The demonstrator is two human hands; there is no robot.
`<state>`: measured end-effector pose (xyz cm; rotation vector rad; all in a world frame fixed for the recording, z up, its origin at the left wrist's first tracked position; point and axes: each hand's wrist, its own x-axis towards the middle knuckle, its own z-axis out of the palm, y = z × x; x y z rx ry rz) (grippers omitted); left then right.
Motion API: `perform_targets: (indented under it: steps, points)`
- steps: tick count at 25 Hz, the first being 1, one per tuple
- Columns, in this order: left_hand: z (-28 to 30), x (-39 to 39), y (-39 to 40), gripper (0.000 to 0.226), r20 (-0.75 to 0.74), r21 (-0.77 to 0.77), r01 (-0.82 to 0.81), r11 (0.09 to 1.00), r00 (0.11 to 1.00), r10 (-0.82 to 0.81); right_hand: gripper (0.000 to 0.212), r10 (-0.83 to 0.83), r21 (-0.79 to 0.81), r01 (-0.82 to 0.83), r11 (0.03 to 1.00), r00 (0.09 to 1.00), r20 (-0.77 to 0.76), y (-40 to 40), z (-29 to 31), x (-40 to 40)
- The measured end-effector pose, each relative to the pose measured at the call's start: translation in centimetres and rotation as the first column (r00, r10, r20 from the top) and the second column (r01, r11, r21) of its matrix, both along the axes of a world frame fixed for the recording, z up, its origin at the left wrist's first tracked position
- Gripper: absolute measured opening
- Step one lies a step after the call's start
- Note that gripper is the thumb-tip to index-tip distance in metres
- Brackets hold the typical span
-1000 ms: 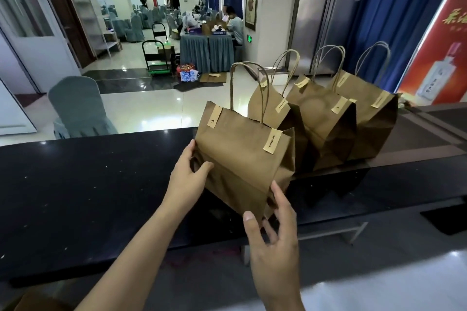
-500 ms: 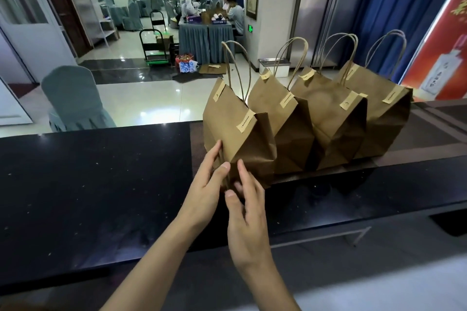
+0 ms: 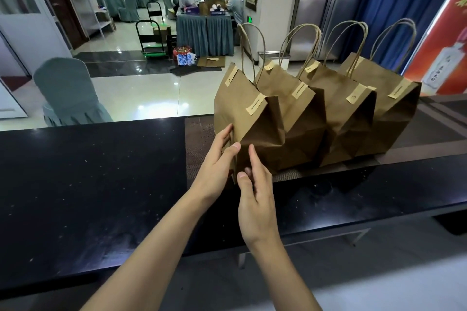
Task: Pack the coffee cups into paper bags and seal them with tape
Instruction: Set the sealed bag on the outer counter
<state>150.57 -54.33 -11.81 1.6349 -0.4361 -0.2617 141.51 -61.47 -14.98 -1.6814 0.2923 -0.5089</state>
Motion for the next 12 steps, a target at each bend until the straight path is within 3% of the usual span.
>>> perform_targets:
  steps: [12]
  points:
    - [0.7,2.7,-1.3,0.046,-0.062,0.003,0.013,1.000,0.998,-0.013,0.053,0.005,0.013,-0.005,1.000,1.000,-0.027,-0.4,0.0,1.9]
